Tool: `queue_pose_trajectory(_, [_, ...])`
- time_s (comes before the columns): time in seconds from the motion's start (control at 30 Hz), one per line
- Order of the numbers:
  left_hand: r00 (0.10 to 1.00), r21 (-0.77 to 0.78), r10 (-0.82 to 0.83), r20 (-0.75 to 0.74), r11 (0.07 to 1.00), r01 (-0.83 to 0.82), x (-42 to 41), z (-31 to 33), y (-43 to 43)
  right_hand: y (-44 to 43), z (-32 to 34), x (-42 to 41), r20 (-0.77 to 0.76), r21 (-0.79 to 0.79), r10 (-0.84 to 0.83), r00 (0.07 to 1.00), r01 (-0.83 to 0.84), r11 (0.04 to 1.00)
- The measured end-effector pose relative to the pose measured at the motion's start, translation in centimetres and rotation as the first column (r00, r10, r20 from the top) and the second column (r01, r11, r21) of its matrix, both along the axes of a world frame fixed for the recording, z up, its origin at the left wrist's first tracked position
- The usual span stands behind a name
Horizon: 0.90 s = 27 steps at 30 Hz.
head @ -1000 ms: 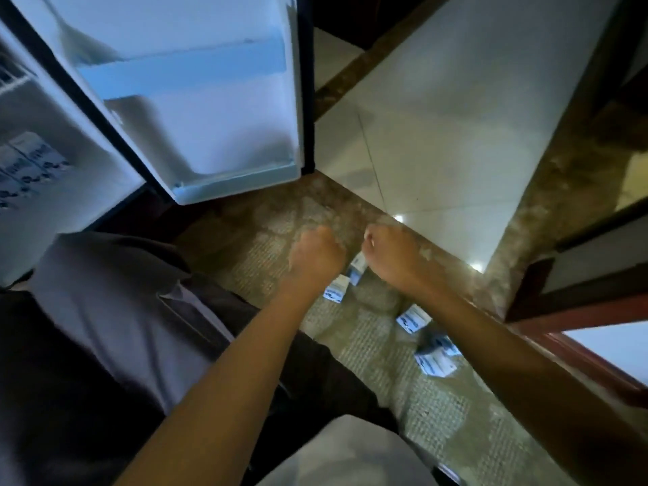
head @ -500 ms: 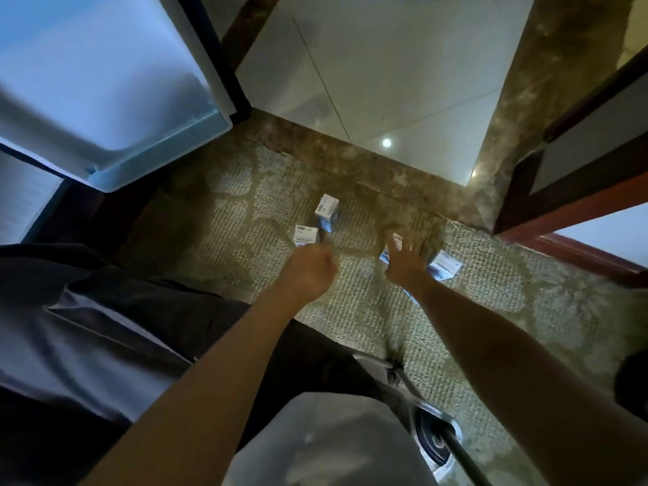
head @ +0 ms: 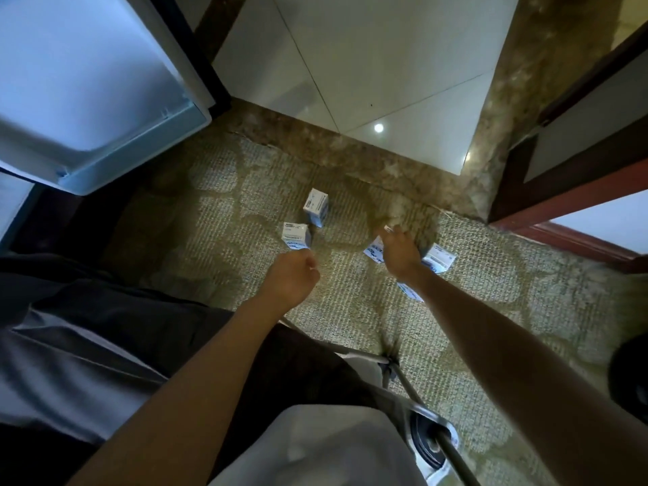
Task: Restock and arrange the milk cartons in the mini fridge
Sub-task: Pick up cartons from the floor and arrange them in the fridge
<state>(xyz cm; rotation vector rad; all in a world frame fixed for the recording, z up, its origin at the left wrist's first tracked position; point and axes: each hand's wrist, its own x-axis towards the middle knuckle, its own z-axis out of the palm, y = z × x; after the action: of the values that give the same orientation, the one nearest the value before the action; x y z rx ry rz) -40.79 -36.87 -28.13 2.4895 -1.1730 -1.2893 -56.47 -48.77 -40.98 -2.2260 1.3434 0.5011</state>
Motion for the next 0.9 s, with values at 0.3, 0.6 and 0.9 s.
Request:
queue_pose_trajectory(0.3, [0.975, -0.076, 0.166, -0.148, 0.981, -0.178, 2.5, 0.6, -0.3, -0.8, 10.0, 6.3, 0.509, 0.226, -0.024, 0.860, -0.107, 0.968])
queue_pose_trajectory(0.6, [0.966, -0.171, 0.242, -0.095, 0.952, -0.255, 6.7, 2.2, 0.0, 0.3, 16.3, 12.4, 0.578, 0.254, 0.270, 0.770, -0.483, 0.838])
queue_pose_trajectory(0.9, [0.743, -0.237, 0.668, -0.051, 0.715, -0.658, 9.1, 1.6, 1.8, -2.5, 9.0, 14.6, 0.205, 0.362, 0.264, 0.943, -0.323, 0.874])
